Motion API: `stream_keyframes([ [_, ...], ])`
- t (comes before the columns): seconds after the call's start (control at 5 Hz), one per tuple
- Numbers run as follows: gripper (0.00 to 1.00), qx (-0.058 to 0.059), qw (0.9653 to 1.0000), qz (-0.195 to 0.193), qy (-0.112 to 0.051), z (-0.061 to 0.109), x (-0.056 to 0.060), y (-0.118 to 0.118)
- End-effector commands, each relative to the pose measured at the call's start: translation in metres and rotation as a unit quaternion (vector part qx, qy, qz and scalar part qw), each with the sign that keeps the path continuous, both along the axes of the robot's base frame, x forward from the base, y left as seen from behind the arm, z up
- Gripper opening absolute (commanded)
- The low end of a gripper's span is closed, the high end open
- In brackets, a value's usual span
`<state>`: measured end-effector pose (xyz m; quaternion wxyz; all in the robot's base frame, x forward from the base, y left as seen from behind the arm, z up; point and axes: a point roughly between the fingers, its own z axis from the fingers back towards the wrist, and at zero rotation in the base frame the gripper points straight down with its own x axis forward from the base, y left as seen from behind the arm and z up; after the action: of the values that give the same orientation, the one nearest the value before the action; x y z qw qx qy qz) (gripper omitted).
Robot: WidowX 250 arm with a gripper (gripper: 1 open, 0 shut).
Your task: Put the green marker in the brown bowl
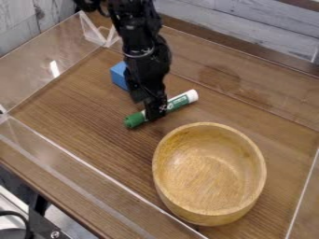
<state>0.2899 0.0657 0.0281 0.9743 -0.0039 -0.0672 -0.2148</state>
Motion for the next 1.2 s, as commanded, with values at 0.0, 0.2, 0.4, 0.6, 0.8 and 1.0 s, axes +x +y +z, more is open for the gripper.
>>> stream_keyframes([
  [0.0, 1.0, 0.001, 0.9997, 0.001, -0.023, 0.005, 0.008, 0.004],
  [0.2, 0.0, -0.001, 0.9997, -0.003, -0.025, 0.002, 0.009, 0.003],
  [0.4, 0.0, 0.0, 0.9997, -0.004, -0.024, 0.003, 0.009, 0.003],
  [0.6, 0.0, 0.004, 0.9998, -0.001, -0.018, 0.008, 0.008, 0.002],
  [0.8, 0.0, 0.007, 0.9999, 0.003, -0.012, 0.013, 0.007, 0.001],
  [1.0, 0.0, 0.01, 0.9999, 0.006, -0.006, 0.018, 0.006, 0.0],
])
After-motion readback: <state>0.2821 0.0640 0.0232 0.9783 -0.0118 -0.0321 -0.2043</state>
